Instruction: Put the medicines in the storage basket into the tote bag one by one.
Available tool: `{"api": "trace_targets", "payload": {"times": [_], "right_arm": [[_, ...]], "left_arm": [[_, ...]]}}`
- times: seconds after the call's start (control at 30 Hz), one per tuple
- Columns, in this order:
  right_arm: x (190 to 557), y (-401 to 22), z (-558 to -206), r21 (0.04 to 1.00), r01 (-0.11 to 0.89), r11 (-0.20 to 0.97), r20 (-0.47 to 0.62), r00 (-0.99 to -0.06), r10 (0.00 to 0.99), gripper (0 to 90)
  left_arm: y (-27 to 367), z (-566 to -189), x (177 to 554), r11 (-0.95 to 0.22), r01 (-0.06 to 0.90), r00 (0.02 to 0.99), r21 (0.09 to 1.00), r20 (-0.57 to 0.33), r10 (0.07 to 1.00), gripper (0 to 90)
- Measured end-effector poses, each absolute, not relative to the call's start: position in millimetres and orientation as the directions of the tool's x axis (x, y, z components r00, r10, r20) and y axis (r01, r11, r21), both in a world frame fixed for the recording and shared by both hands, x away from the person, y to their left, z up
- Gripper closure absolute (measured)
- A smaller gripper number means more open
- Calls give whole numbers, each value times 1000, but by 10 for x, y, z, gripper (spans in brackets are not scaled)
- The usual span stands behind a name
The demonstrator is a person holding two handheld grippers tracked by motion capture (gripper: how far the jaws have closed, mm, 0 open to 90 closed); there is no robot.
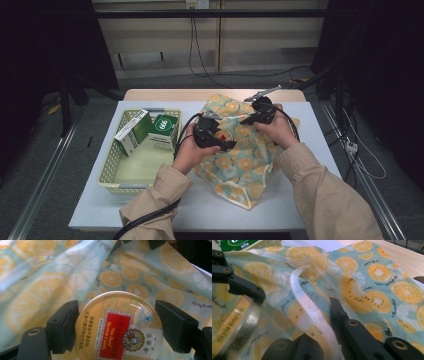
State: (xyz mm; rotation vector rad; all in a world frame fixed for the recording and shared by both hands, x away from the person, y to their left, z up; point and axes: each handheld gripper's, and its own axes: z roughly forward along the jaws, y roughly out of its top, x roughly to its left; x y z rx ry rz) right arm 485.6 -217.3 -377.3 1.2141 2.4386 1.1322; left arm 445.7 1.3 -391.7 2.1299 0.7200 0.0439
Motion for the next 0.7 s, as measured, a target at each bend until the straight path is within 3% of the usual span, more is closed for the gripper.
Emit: {"api": "trace_targets", "payload": {"times": [0.33,0.7], "right_arm": [[4822,-2165,-3743,704,604,373,165,-650,742,891],[4809,-2177,-3734,706,604,370,168,-650,741,891]], "left_arm": [[-24,-4120,4620,-450,512,793,732,-202,574,214],[13,-4083,4625,-452,508,788,734,-184,587,214]]}}
